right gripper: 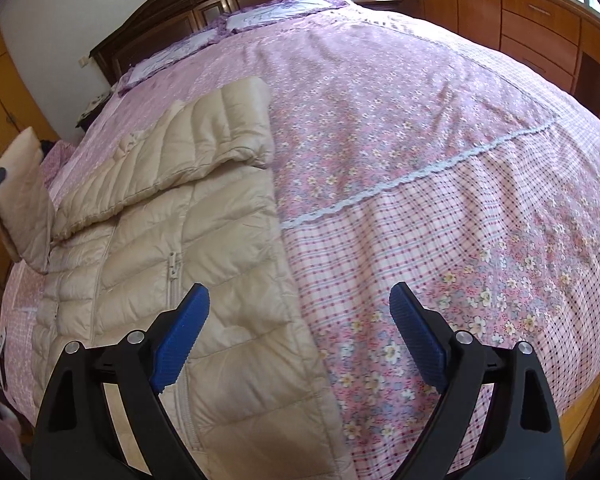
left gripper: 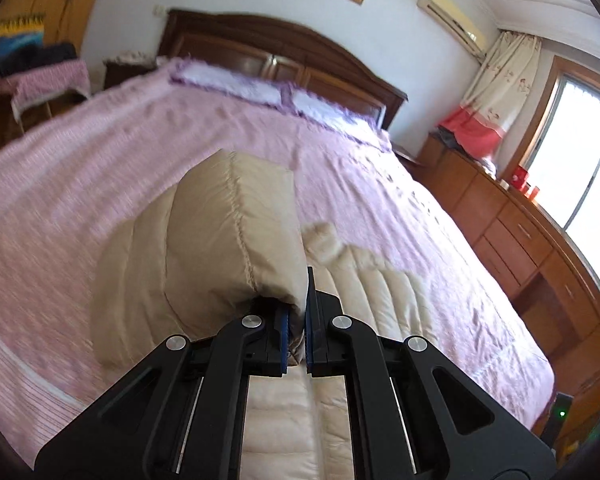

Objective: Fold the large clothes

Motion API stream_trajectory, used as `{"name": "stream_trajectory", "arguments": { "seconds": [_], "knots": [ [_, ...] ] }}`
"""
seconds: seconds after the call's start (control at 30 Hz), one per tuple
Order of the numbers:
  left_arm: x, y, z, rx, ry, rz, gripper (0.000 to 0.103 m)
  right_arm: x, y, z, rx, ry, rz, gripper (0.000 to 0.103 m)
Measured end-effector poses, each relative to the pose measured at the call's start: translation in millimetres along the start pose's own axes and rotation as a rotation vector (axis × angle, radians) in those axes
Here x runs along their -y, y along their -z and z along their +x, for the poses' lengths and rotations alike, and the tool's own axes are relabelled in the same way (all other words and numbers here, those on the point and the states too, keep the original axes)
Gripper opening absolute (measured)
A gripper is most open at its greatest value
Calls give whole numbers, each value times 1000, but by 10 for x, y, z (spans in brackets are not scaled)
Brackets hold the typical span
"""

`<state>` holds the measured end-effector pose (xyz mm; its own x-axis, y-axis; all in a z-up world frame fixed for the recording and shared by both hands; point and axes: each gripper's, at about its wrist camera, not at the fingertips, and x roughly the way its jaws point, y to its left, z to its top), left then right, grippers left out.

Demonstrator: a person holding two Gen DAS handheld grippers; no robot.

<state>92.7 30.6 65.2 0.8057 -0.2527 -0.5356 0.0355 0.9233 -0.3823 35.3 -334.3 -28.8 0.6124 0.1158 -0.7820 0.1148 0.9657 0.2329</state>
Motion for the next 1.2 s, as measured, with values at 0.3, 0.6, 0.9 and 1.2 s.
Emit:
{"name": "stream_trajectory", "arguments": {
  "seconds": [0.3,0.6,0.9,1.2],
  "knots": [
    [140,465,693,-185,-14,-8,5,137,-6,43,-10,-16,38,88],
    [222,807,1120,-302,-105,78,6,221,-11,110,-22,-23,56,88],
    [470,862,906,-317,-59,169,73,214,-61,132,-29,-28,47,88],
    [399,867,597,-410,-178,162,77,198,-81,104,-20,-33,44,88]
  ]
}}
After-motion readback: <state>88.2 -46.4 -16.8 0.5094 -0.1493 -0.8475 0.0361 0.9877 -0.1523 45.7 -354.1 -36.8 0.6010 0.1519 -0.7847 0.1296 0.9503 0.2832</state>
